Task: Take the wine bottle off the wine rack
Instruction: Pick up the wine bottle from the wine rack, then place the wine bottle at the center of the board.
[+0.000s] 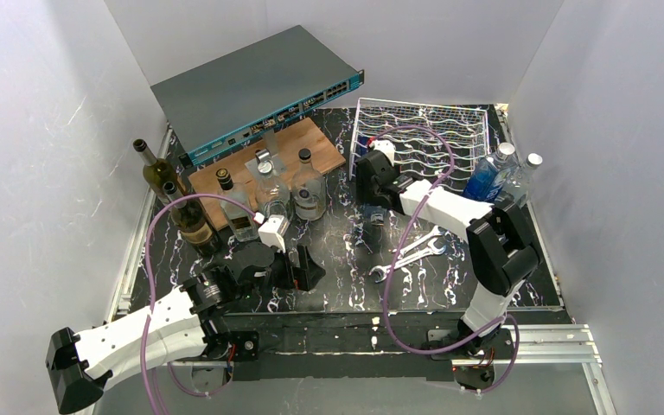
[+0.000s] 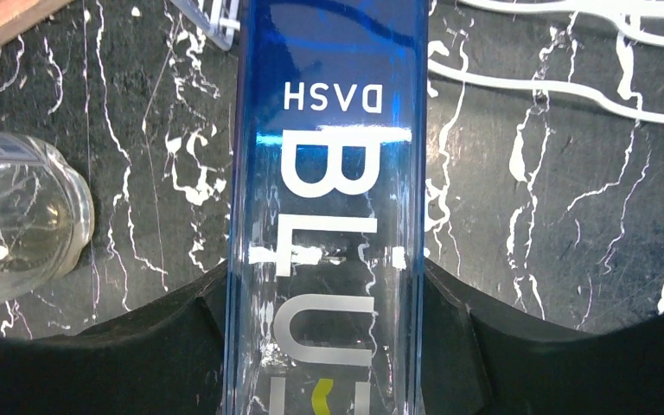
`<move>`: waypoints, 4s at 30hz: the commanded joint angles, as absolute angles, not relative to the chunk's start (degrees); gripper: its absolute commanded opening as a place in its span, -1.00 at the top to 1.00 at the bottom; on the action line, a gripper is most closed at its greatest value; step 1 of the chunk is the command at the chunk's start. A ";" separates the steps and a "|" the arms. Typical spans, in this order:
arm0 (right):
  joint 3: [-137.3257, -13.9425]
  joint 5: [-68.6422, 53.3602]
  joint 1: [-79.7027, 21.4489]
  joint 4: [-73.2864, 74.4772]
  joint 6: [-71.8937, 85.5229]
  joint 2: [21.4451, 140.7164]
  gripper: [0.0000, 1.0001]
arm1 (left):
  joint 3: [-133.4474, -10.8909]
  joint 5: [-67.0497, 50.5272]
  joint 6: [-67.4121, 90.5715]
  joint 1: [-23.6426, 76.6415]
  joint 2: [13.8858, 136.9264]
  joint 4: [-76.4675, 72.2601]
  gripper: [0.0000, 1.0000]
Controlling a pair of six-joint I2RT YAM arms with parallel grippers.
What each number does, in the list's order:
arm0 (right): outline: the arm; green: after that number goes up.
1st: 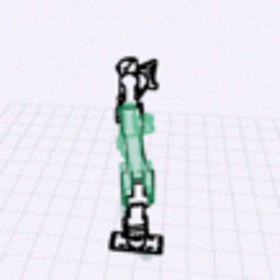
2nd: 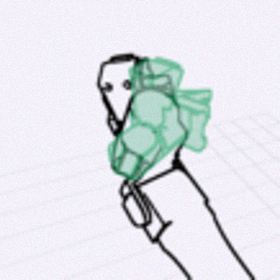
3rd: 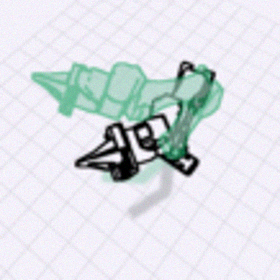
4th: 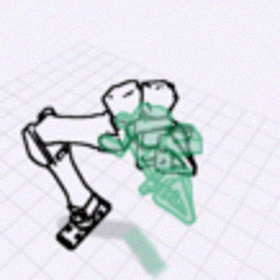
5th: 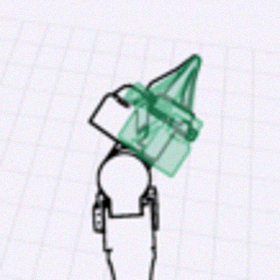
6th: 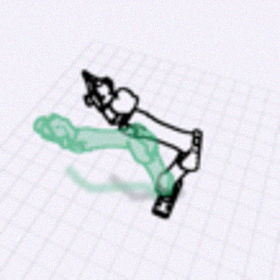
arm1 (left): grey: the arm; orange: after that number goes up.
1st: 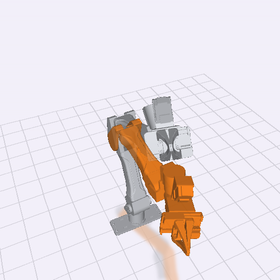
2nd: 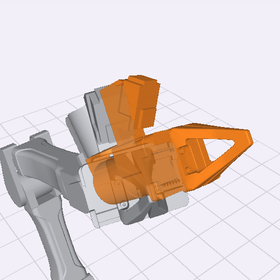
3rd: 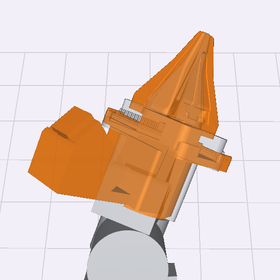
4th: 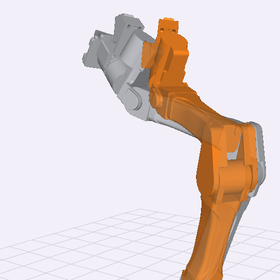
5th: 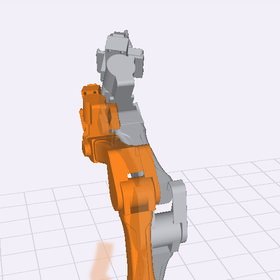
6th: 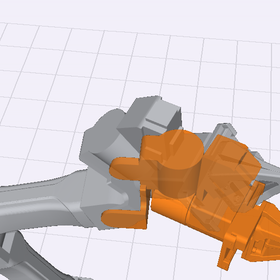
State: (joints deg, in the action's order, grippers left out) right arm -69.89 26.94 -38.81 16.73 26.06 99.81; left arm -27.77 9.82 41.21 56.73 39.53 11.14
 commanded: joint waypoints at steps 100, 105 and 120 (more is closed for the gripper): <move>-58.66 -25.91 -28.15 38.22 -2.97 67.01 0.97 | -29.96 0.80 -33.60 64.78 48.00 -9.15 -0.97; -59.22 -28.12 -28.88 38.06 -3.09 67.87 0.97 | -31.13 0.34 -35.72 64.85 55.52 -13.71 -0.97; -57.27 -31.58 -31.28 33.09 -0.84 69.28 0.97 | -33.86 3.71 -42.54 65.04 73.69 -27.13 -0.97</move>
State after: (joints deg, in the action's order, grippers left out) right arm -55.07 -26.39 -30.61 39.20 -1.67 70.00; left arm -31.66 2.17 -40.53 64.75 72.10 -21.58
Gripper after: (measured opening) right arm 0.701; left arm 0.983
